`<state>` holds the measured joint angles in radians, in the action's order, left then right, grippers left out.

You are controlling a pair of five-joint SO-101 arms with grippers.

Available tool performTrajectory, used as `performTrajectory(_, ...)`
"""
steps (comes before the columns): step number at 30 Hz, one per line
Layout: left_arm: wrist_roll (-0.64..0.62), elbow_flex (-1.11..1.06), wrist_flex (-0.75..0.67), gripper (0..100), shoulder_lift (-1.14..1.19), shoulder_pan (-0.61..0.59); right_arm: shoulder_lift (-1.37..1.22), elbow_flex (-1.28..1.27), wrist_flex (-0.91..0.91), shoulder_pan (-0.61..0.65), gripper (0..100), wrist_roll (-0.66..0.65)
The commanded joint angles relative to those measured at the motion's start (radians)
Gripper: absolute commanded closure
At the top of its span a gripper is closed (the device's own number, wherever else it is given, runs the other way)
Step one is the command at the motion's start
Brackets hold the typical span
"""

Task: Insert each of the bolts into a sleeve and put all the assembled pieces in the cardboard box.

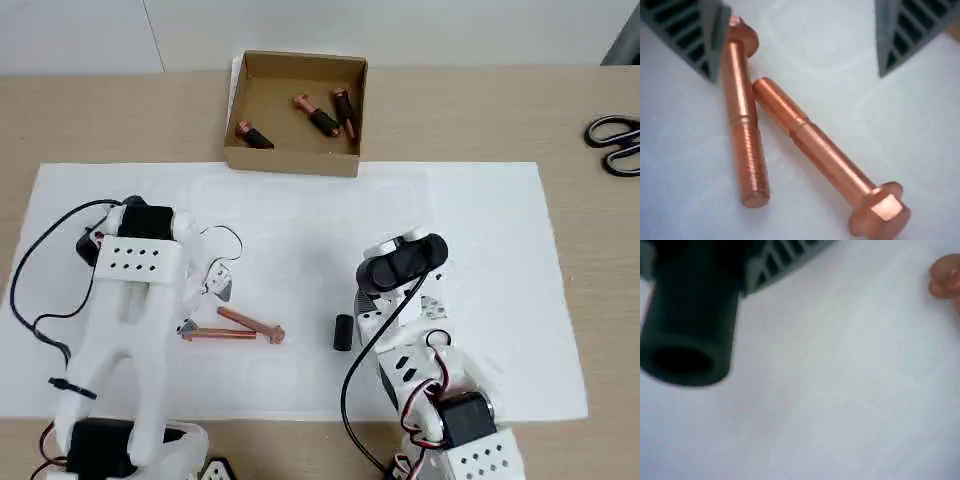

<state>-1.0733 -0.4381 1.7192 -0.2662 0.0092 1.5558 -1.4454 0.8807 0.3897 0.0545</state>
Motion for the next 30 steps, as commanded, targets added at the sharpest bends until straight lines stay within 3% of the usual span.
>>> performTrajectory(1,-0.018,-0.031,-0.058,79,0.002,-0.003,0.016,0.008,-0.021,-0.008,99.5,-0.006)
performTrajectory(5,-0.083,-0.148,-0.117,79,0.002,0.003,0.016,0.008,-0.019,-0.008,99.5,-0.006)
performTrajectory(12,-0.087,-0.211,-0.176,79,0.0,-0.011,0.016,0.008,-0.019,-0.025,99.5,-0.006)
performTrajectory(18,-0.086,-0.3,-0.318,79,0.0,-0.009,0.016,0.008,-0.019,-0.093,99.5,-0.006)
performTrajectory(30,-0.086,-0.344,-0.336,82,0.0,-0.009,0.016,0.011,-0.019,-0.099,99.5,-0.006)
